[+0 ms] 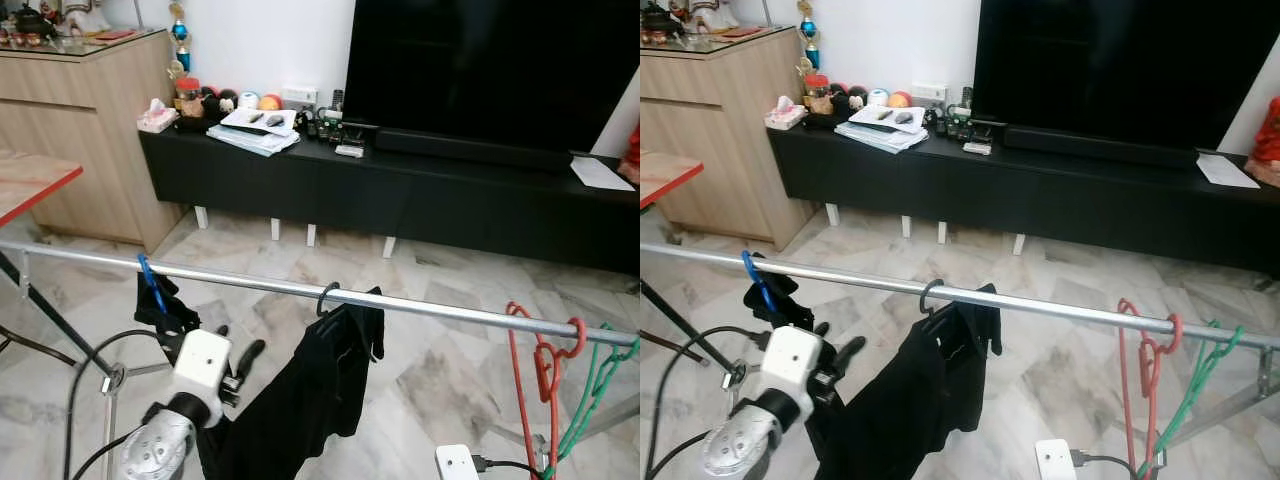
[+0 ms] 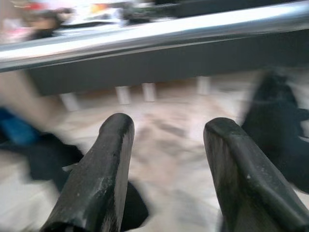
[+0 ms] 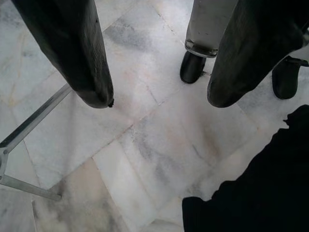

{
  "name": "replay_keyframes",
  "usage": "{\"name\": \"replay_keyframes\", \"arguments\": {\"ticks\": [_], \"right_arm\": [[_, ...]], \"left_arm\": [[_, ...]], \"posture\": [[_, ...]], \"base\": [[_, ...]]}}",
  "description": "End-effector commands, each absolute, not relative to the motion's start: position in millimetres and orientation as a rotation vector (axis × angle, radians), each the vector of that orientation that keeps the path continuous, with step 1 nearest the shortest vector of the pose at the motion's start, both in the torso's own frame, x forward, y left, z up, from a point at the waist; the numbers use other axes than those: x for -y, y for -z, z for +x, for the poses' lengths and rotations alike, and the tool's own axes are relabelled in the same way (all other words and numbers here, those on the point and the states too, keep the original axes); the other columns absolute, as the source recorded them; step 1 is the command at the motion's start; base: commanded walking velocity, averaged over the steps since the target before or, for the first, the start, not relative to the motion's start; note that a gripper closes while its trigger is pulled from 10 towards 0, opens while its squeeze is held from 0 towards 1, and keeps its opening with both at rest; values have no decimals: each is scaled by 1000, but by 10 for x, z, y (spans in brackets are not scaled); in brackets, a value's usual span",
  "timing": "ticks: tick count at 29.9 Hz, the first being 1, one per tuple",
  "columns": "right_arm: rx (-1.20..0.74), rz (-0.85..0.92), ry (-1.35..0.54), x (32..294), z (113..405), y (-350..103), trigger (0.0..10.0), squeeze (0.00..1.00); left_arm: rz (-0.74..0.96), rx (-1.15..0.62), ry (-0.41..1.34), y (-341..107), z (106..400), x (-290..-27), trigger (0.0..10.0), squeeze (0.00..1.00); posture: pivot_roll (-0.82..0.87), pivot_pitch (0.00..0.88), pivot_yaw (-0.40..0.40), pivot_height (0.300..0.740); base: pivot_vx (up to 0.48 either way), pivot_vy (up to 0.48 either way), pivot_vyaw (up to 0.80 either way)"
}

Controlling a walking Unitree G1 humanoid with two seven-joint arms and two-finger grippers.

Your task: Hang hanger

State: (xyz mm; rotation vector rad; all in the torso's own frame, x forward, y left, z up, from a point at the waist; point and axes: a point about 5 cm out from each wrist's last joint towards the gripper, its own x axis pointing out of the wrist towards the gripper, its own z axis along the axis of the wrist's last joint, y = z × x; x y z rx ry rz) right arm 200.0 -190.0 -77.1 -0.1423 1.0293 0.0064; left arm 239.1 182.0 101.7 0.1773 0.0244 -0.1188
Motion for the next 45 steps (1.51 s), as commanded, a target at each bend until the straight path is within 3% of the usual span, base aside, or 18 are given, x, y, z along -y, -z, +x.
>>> {"name": "replay_keyframes", "arguments": {"ticks": [1, 3, 7, 13, 38, 45], "right_arm": [[-1030, -152, -8, 1929, 1992, 771, 10000, 0], [-1032, -152, -19, 1923, 1987, 774, 10000, 0], [-1032, -150, -24, 1919, 1983, 777, 10000, 0], [-1030, -147, -22, 1924, 1990, 772, 10000, 0], [-1030, -137, -5, 1934, 2007, 763, 10000, 0], [-1031, -140, -4, 1940, 2011, 760, 10000, 0]], "left_arm": [[197, -21, 26, -1009, 2367, -1955, 10000, 0], [207, -55, -72, -906, 2331, -2105, 10000, 0], [132, -71, -107, -841, 2303, -2141, 10000, 0], [128, -73, -74, -825, 2327, -2081, 10000, 0], [97, -61, 56, -859, 2438, -1812, 10000, 0], [118, -68, 174, -851, 2449, -1676, 10000, 0]], "posture": [[183, 0, -73, 740], [185, 0, -76, 740], [182, 0, -73, 740], [180, 0, -71, 740], [177, 0, -77, 740], [181, 0, -83, 740]], "base": [[0, 0, 0], [0, 0, 0], [0, 0, 0], [0, 0, 0], [0, 348, 0], [0, 145, 0]]}}
